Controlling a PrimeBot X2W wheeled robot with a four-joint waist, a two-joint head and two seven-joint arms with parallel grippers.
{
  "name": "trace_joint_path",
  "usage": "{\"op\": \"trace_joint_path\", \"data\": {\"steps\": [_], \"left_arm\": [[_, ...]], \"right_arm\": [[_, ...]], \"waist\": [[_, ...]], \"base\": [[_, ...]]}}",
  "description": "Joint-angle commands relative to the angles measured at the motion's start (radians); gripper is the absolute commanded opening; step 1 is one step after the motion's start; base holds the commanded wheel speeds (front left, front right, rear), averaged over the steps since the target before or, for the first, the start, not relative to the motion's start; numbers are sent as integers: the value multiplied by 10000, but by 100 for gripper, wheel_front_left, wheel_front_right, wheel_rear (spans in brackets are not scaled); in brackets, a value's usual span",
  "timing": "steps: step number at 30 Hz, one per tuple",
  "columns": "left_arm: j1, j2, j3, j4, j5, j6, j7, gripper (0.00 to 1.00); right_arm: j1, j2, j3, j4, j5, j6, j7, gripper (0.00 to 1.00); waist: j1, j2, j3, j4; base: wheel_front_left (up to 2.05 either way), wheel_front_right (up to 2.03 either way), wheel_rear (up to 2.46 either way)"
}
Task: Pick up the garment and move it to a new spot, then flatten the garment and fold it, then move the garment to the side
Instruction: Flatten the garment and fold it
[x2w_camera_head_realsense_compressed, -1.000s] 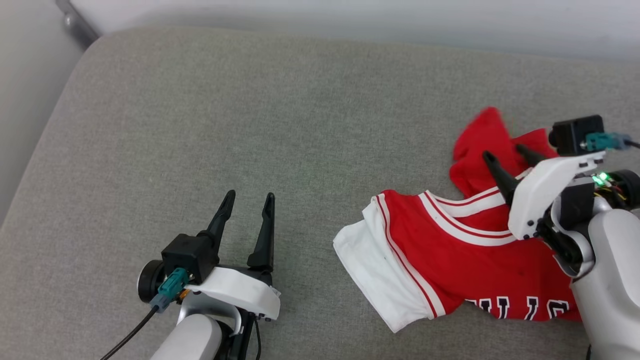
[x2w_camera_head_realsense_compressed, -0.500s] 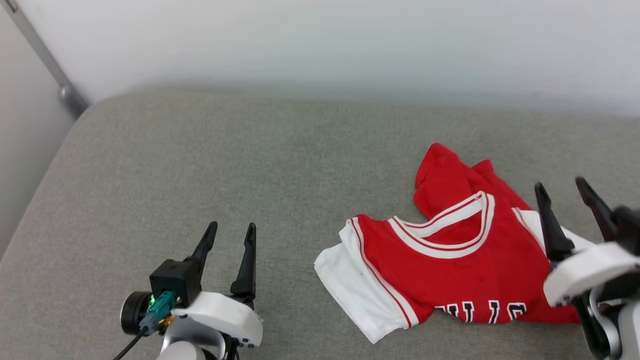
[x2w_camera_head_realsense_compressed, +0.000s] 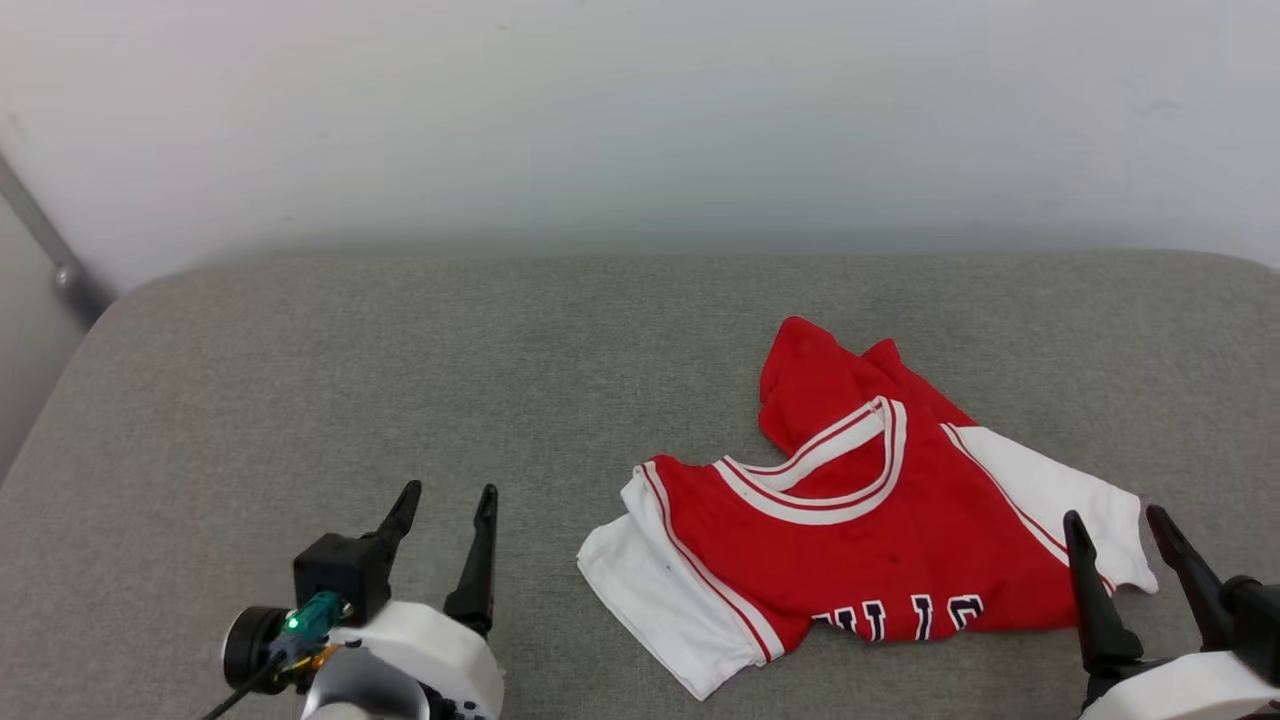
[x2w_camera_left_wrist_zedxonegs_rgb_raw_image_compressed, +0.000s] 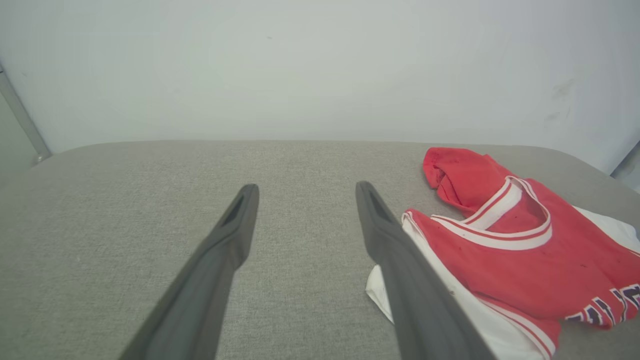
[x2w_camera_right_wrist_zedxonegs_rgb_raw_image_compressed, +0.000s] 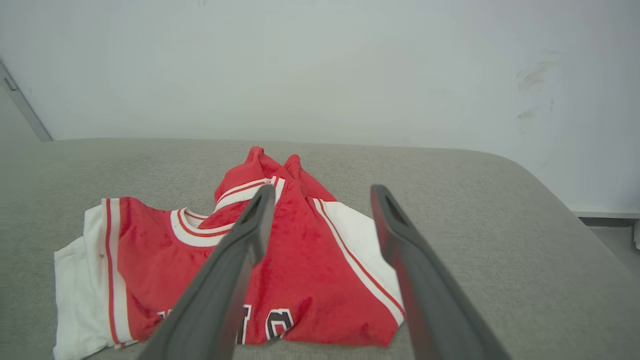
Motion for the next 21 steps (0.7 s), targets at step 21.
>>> {"op": "trace_joint_path", "data": {"steps": [21], "left_arm": [[-3796, 723, -2564, 2484, -950, -2846, 7507, 100]], "right_arm": [[-713, 350, 1044, -413, 147, -5, -8, 100]], "waist": [[1, 0, 2134, -1550]], "base": [[0, 0, 0]]}}
